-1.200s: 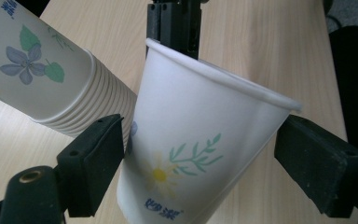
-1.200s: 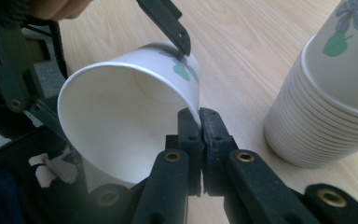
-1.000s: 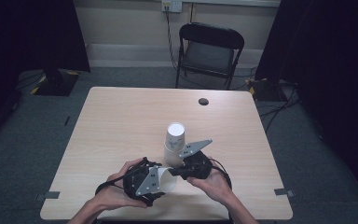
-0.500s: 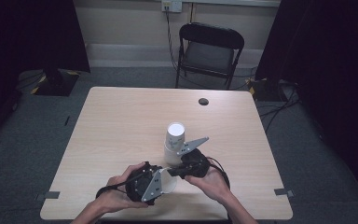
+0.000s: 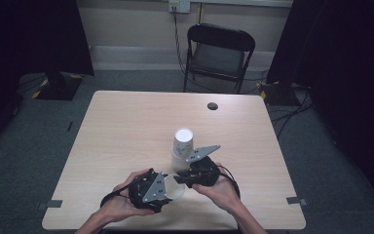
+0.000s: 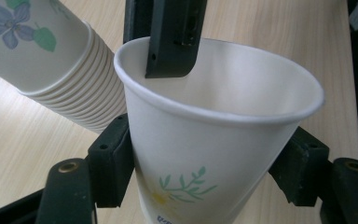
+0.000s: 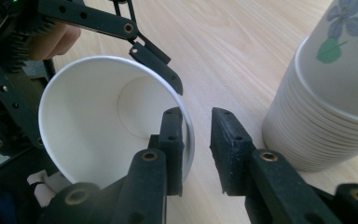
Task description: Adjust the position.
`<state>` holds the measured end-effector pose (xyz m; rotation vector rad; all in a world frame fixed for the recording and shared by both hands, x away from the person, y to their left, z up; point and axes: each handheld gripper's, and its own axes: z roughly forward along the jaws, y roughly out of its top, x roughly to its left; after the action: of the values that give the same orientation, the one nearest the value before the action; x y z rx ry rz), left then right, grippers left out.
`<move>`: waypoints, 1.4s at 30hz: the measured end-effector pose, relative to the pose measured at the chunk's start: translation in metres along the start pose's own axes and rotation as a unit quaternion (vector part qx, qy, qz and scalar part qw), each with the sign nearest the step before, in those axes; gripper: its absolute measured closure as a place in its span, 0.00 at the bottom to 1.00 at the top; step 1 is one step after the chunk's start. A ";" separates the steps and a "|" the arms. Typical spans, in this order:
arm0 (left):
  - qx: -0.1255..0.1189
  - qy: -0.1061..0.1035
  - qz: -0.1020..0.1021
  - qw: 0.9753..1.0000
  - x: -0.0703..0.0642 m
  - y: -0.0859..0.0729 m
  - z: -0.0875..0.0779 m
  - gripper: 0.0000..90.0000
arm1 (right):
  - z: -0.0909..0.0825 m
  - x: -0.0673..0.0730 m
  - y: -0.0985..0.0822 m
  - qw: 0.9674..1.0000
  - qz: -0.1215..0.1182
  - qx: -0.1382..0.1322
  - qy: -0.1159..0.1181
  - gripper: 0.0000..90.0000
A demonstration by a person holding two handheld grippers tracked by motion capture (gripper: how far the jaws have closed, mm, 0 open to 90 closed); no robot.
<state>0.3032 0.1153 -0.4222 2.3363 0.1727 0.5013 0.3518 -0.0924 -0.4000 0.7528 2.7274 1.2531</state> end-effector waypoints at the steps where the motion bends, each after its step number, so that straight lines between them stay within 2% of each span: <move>1: 0.000 0.000 0.000 1.000 0.000 0.000 0.000 0.35 | 0.000 0.000 0.000 1.000 0.000 0.000 0.000 0.82; 2: -0.006 -0.007 -0.017 1.000 0.002 -0.001 0.000 0.35 | -0.001 0.000 0.000 1.000 0.001 -0.002 -0.003 0.80; 4: -0.010 -0.008 -0.024 1.000 0.003 -0.002 -0.001 0.35 | -0.001 0.000 0.000 1.000 0.001 -0.006 -0.003 0.80; 5: -0.017 -0.014 -0.040 0.999 0.005 -0.002 -0.002 0.35 | -0.001 0.000 -0.001 1.000 0.000 -0.011 -0.003 0.79; 6: -0.017 -0.014 -0.040 0.999 0.005 -0.002 -0.002 0.35 | -0.002 0.000 -0.001 1.000 0.001 -0.013 -0.005 0.78; 7: -0.024 -0.018 -0.055 0.998 0.008 -0.003 -0.004 0.35 | -0.002 0.000 -0.001 1.000 0.003 -0.015 -0.006 0.78; 17: -0.051 -0.033 -0.109 0.992 0.018 -0.008 -0.007 0.35 | -0.007 -0.001 -0.001 0.999 0.003 -0.043 -0.010 0.77; 23: -0.053 -0.031 -0.120 0.991 0.021 -0.011 -0.007 0.35 | -0.007 0.000 0.001 0.999 0.002 -0.047 -0.006 0.85; 32: -0.053 -0.030 -0.125 0.990 0.022 -0.013 -0.006 0.35 | -0.007 0.002 0.004 0.998 -0.003 -0.061 -0.006 0.88; 37: -0.057 -0.031 -0.145 0.987 0.027 -0.017 -0.008 0.35 | -0.010 0.001 0.004 0.997 -0.001 -0.076 -0.017 0.79; 42: -0.072 -0.026 -0.174 0.982 0.034 -0.022 -0.011 0.35 | -0.017 -0.002 0.001 0.995 0.002 -0.094 -0.027 0.72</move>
<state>0.3302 0.1478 -0.4198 2.1151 0.4946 0.2687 0.3499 -0.1046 -0.3884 0.7602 2.5222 1.4420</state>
